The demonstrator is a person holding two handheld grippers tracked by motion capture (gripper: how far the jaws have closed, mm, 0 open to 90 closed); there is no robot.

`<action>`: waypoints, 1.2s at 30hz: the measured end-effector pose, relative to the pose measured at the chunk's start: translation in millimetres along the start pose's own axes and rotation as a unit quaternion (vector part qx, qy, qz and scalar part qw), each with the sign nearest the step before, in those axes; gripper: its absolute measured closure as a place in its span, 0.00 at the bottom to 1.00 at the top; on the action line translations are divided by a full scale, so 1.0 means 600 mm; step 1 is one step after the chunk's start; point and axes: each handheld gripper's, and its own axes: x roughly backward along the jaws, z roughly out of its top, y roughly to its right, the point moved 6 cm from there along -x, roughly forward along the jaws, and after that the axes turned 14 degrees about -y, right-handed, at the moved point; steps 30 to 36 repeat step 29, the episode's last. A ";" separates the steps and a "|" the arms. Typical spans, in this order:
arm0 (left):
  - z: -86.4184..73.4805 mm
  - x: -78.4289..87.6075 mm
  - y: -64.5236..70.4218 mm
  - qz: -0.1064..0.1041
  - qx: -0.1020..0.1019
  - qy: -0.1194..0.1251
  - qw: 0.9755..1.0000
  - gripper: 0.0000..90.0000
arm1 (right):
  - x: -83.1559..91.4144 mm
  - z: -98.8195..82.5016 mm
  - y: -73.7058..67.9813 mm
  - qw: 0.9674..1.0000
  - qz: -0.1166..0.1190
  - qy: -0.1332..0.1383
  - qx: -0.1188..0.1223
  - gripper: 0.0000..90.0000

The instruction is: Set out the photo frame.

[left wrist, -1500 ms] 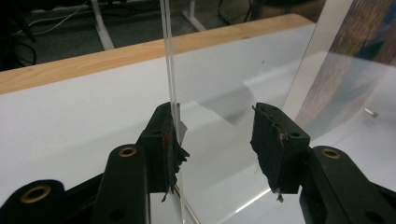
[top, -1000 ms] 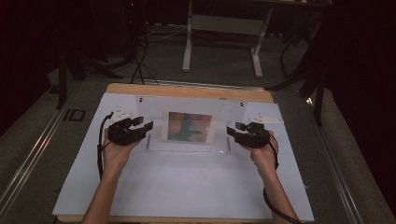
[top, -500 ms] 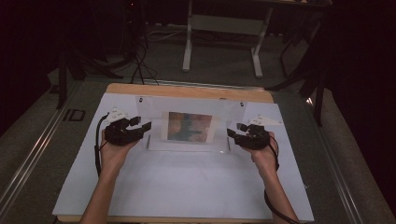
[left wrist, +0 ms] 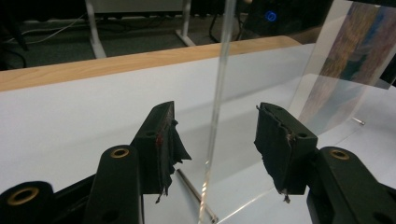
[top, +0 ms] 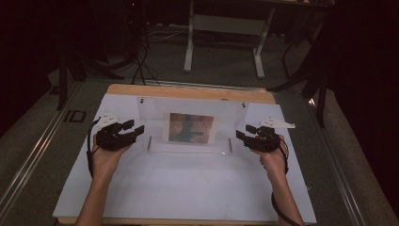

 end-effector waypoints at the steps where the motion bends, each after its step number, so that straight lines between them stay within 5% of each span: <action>1: 0.000 0.000 0.000 0.000 0.000 0.000 1.000 0.54 | 0.000 0.000 0.000 1.000 0.000 0.000 0.000 0.49; 19: -0.033 -0.007 -0.043 0.035 0.034 -0.010 0.999 0.55 | -0.014 -0.039 0.049 0.999 -0.031 -0.032 -0.026 0.51; 28: -0.063 -0.038 -0.067 0.052 0.050 -0.037 0.997 0.54 | -0.042 -0.073 0.096 0.994 -0.059 -0.057 -0.065 0.43; 36: -0.063 -0.038 -0.067 0.052 0.050 -0.037 0.997 0.54 | -0.042 -0.073 0.096 0.994 -0.059 -0.057 -0.065 0.43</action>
